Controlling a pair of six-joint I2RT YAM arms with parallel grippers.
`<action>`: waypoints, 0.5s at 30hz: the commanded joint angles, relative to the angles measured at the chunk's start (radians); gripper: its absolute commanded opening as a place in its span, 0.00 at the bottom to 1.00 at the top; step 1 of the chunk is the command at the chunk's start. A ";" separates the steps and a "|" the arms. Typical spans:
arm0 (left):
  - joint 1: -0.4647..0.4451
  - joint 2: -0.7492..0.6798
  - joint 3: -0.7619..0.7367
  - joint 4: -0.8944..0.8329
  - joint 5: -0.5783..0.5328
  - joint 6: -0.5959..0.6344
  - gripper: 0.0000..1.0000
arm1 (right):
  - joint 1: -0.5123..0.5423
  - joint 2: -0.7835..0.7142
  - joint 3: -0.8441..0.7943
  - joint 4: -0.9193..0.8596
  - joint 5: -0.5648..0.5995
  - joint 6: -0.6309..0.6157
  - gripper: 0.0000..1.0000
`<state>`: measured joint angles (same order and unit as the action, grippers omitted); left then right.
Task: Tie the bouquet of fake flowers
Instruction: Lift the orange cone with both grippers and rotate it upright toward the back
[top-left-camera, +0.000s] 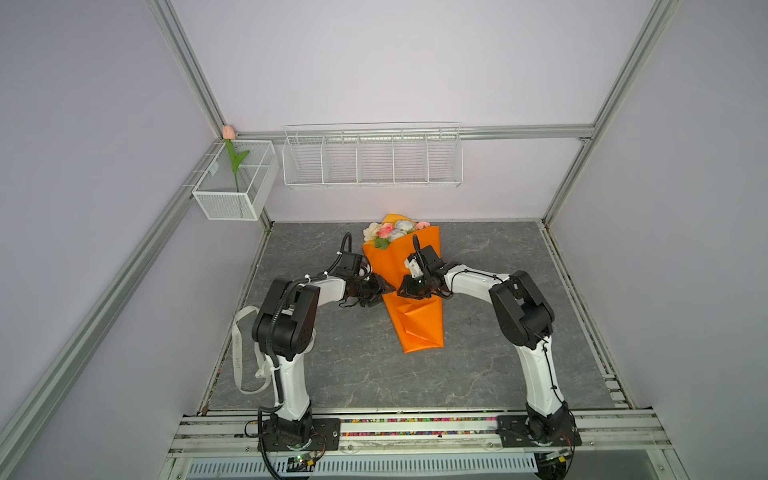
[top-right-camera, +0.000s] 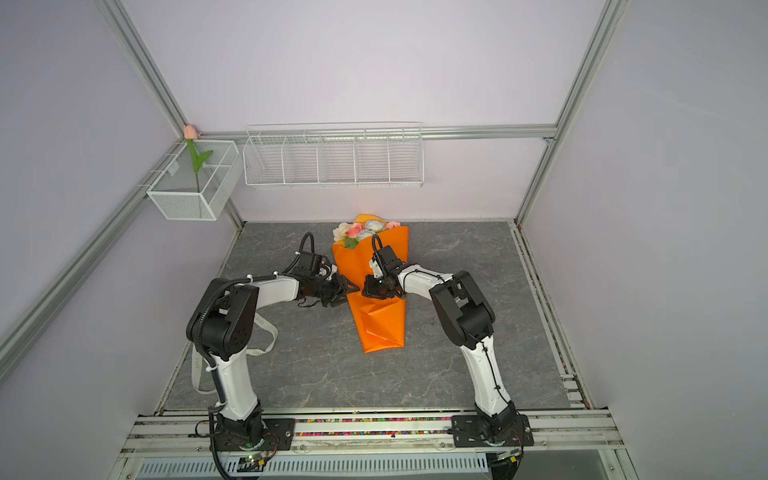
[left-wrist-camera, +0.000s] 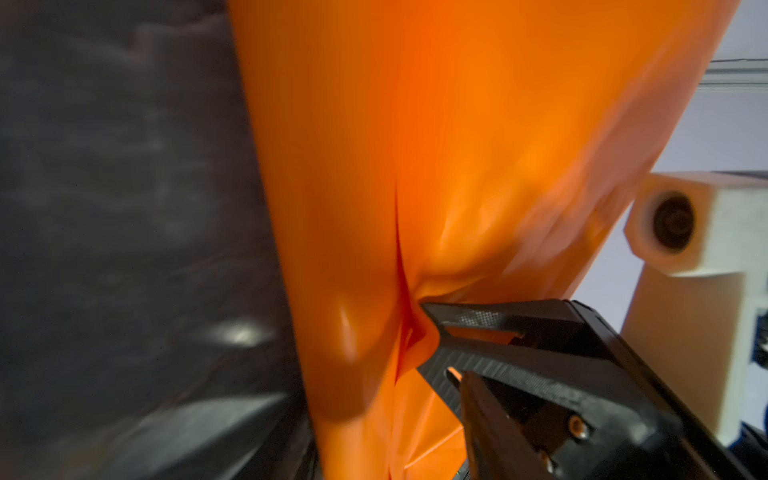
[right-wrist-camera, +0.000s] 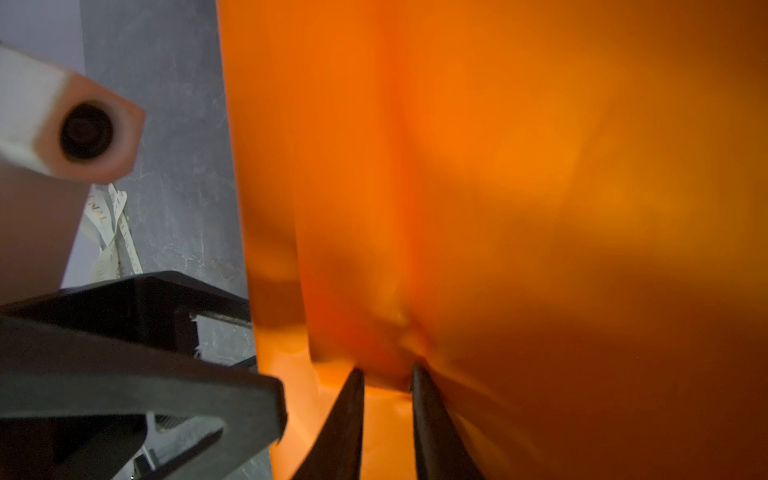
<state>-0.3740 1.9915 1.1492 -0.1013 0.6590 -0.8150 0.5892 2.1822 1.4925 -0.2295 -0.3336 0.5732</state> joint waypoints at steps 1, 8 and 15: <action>-0.035 0.055 0.065 0.008 -0.008 -0.021 0.48 | -0.030 0.013 -0.102 -0.086 0.065 0.013 0.23; -0.091 0.139 0.170 0.005 -0.004 -0.028 0.39 | -0.091 -0.061 -0.296 0.022 0.060 0.060 0.21; -0.171 0.228 0.317 0.001 -0.019 -0.087 0.39 | -0.185 -0.131 -0.389 0.022 0.083 0.040 0.21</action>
<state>-0.5156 2.1807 1.4097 -0.1040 0.6548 -0.8654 0.4503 2.0117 1.1786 -0.0448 -0.3489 0.6128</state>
